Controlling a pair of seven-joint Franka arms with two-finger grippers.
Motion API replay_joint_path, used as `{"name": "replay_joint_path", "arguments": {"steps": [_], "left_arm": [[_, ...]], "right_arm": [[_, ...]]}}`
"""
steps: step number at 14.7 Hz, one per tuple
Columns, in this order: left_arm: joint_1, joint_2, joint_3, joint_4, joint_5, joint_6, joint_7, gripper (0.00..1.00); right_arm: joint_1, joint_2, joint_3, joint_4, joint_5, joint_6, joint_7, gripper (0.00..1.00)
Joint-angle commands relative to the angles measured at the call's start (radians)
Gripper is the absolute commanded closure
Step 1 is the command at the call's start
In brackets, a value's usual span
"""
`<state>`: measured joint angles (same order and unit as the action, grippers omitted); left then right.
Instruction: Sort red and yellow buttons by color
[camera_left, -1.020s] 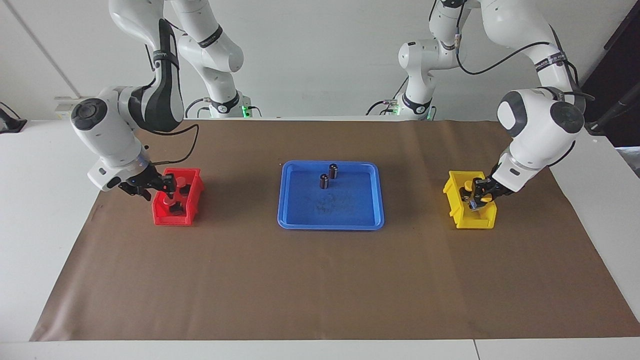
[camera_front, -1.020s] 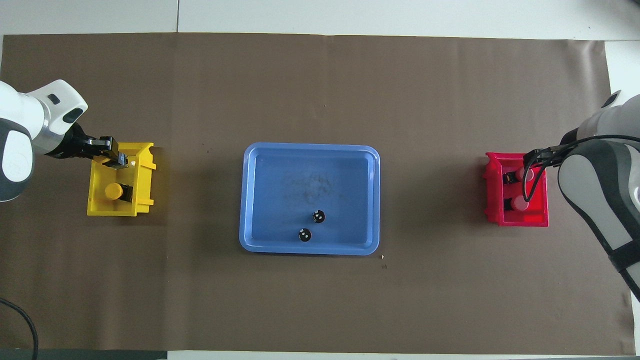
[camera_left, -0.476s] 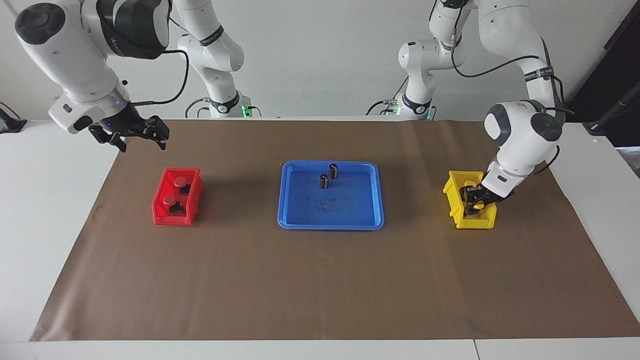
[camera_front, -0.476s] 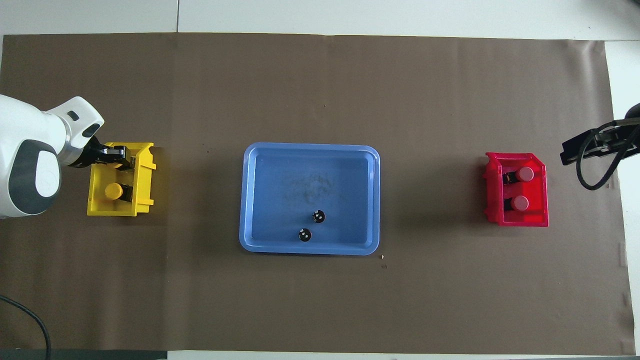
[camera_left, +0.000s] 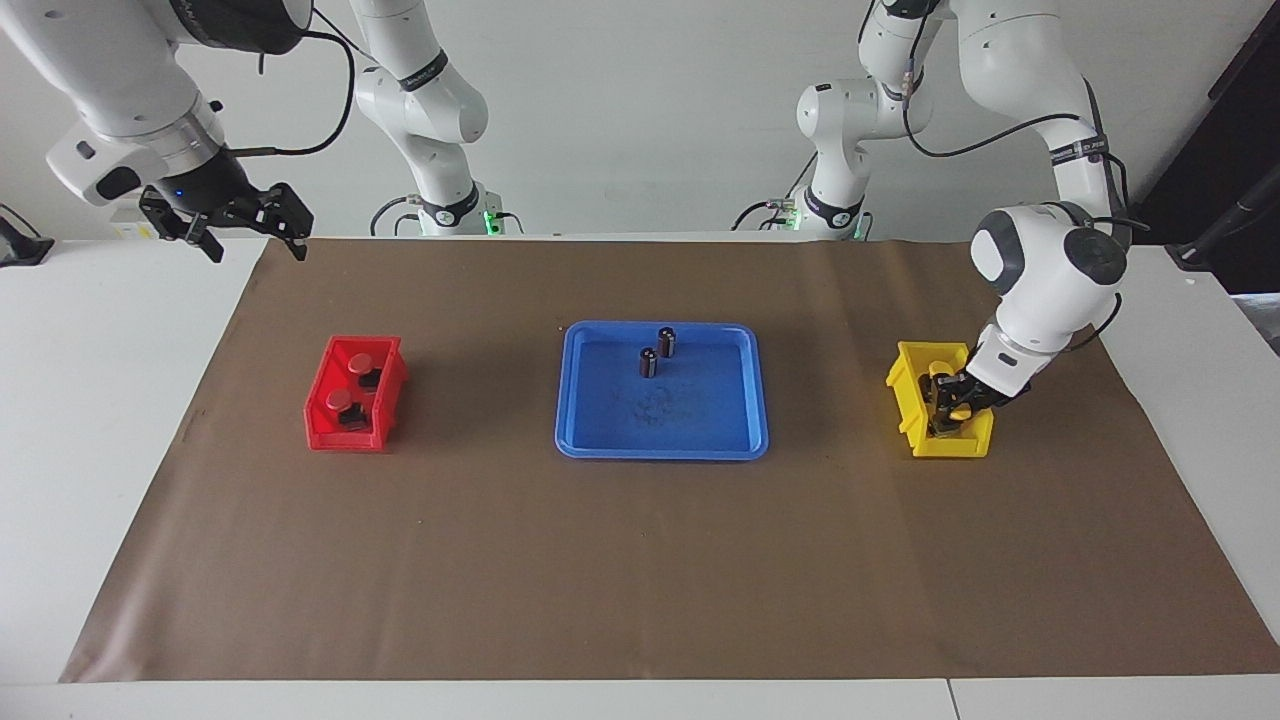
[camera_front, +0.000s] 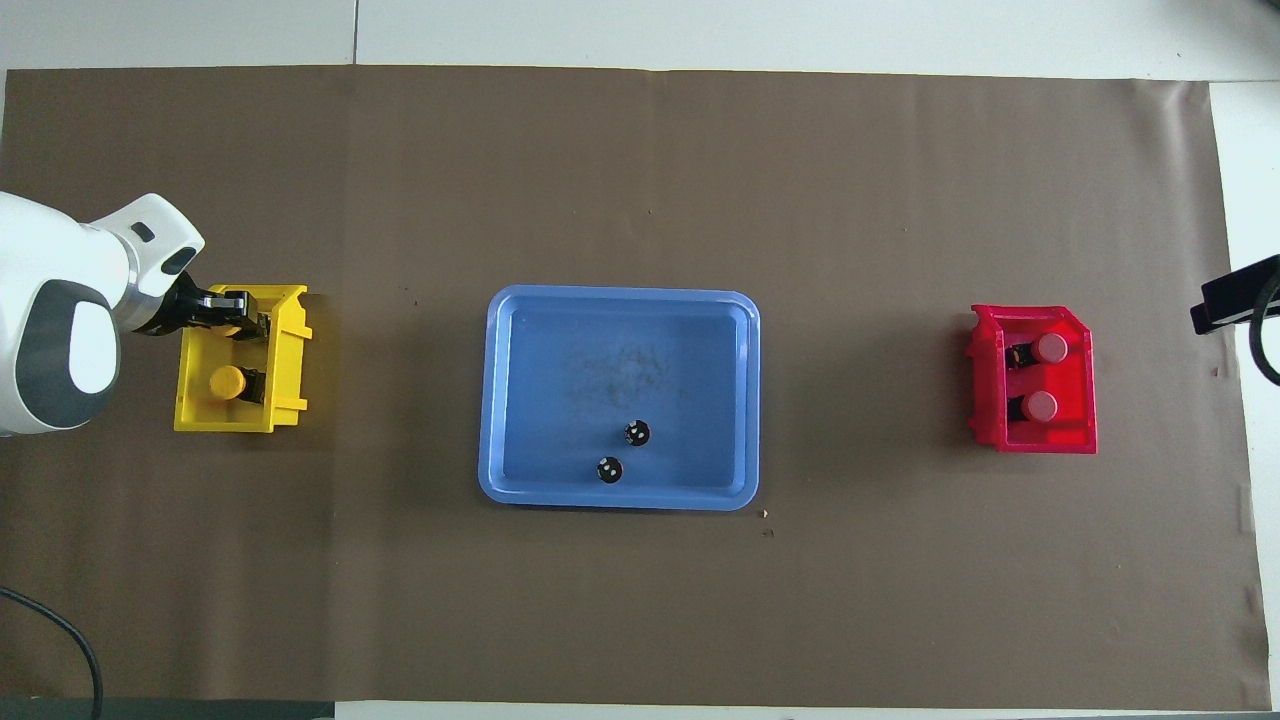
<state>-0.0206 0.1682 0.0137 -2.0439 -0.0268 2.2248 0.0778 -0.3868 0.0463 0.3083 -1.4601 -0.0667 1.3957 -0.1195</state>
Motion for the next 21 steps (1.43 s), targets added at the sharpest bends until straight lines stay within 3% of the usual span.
{"name": "replay_joint_path", "arguments": {"steps": [1, 3, 8, 10, 12, 14, 15, 20, 21], "left_arm": [[0.016, 0.001, -0.005, -0.025, -0.001, 0.047, 0.014, 0.54], [0.016, -0.001, -0.005, -0.029, -0.001, 0.047, 0.014, 0.52], [-0.016, -0.001, -0.006, -0.027, -0.001, 0.038, 0.002, 0.52], [-0.016, 0.001, -0.006, -0.015, -0.001, 0.021, 0.007, 0.42], [-0.013, 0.002, -0.006, -0.004, -0.001, 0.018, 0.011, 0.4], [-0.006, 0.005, -0.006, 0.01, -0.001, 0.018, 0.011, 0.28], [-0.002, 0.005, -0.006, 0.022, -0.001, 0.007, 0.011, 0.22], [0.001, 0.017, -0.005, 0.164, -0.002, -0.15, 0.01, 0.21], [-0.001, 0.014, -0.005, 0.195, -0.002, -0.198, 0.01, 0.16]], "right_arm": [[-0.015, -0.031, 0.008, -0.036, -0.005, 0.01, 0.012, 0.0], [-0.018, -0.052, 0.006, -0.036, 0.008, -0.049, 0.003, 0.0], [-0.026, -0.068, -0.001, -0.083, 0.01, 0.025, -0.006, 0.0], [0.025, -0.074, -0.05, -0.082, 0.007, 0.016, -0.011, 0.0], [0.145, -0.075, -0.196, -0.083, 0.01, 0.025, -0.014, 0.0], [0.255, -0.083, -0.302, -0.092, 0.01, 0.023, -0.011, 0.0], [0.275, -0.083, -0.311, -0.095, 0.01, 0.017, -0.011, 0.0], [0.324, -0.094, -0.351, -0.117, 0.01, 0.022, 0.001, 0.0], [0.321, -0.094, -0.351, -0.12, 0.01, 0.02, 0.0, 0.0]]}}
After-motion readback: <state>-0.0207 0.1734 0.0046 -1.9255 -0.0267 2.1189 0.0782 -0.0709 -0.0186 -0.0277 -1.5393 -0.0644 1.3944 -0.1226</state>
